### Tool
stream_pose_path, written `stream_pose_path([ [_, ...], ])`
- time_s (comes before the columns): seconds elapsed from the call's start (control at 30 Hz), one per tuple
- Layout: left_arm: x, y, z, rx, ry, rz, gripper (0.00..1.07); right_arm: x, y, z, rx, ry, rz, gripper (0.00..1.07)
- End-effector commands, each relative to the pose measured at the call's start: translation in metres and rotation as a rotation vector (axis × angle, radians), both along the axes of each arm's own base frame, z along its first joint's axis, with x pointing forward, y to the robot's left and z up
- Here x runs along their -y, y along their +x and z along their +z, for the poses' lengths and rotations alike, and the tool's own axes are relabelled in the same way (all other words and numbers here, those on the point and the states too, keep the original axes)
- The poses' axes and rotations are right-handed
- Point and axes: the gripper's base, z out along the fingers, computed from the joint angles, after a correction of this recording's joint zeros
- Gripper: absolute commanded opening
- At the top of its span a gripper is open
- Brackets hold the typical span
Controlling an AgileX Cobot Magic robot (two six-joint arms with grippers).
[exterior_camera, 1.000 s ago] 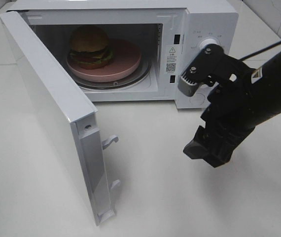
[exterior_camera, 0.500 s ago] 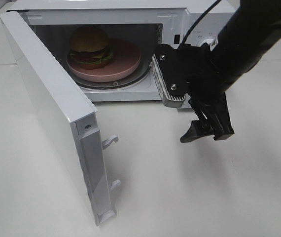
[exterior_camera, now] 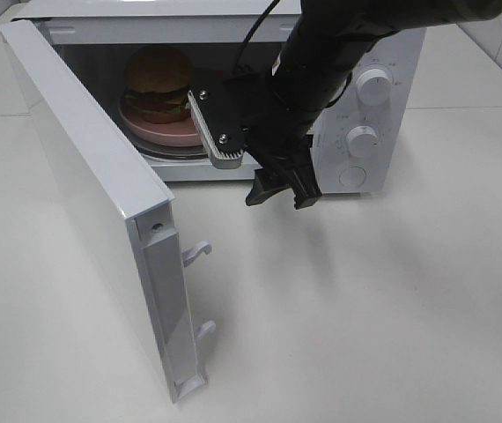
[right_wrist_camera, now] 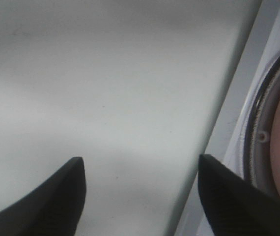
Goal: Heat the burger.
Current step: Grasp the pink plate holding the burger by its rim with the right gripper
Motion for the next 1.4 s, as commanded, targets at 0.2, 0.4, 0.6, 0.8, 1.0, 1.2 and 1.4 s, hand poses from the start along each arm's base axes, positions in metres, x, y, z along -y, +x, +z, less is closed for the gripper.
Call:
stream_pose_path([
  [0.2, 0.0, -0.002, 0.0, 0.025, 0.0, 0.007, 1.01, -0.017, 0.018, -0.008, -0.037, -0.001, 0.001, 0.81],
  [0.4, 0.0, -0.002, 0.0, 0.025, 0.0, 0.007, 1.01, -0.024, 0.029, -0.015, -0.056, -0.007, 0.0, 0.81],
  [0.6, 0.0, -0.002, 0.0, 0.025, 0.0, 0.007, 1.01, -0.032, 0.041, -0.019, -0.063, -0.005, -0.014, 0.8],
  [0.8, 0.0, -0.002, 0.0, 0.025, 0.0, 0.007, 1.01, -0.041, 0.054, -0.02, -0.07, -0.007, -0.028, 0.8],
  [1.0, 0.0, -0.002, 0.0, 0.025, 0.0, 0.007, 1.01, -0.048, 0.067, -0.023, -0.043, 0.007, -0.046, 0.8],
  [1.2, 0.0, -0.002, 0.0, 0.025, 0.0, 0.007, 1.01, -0.052, 0.072, -0.027, -0.036, 0.015, -0.051, 0.79],
  [1.4, 0.0, -0.002, 0.0, 0.025, 0.0, 0.007, 1.01, -0.054, 0.075, -0.029, -0.033, 0.019, -0.055, 0.78],
])
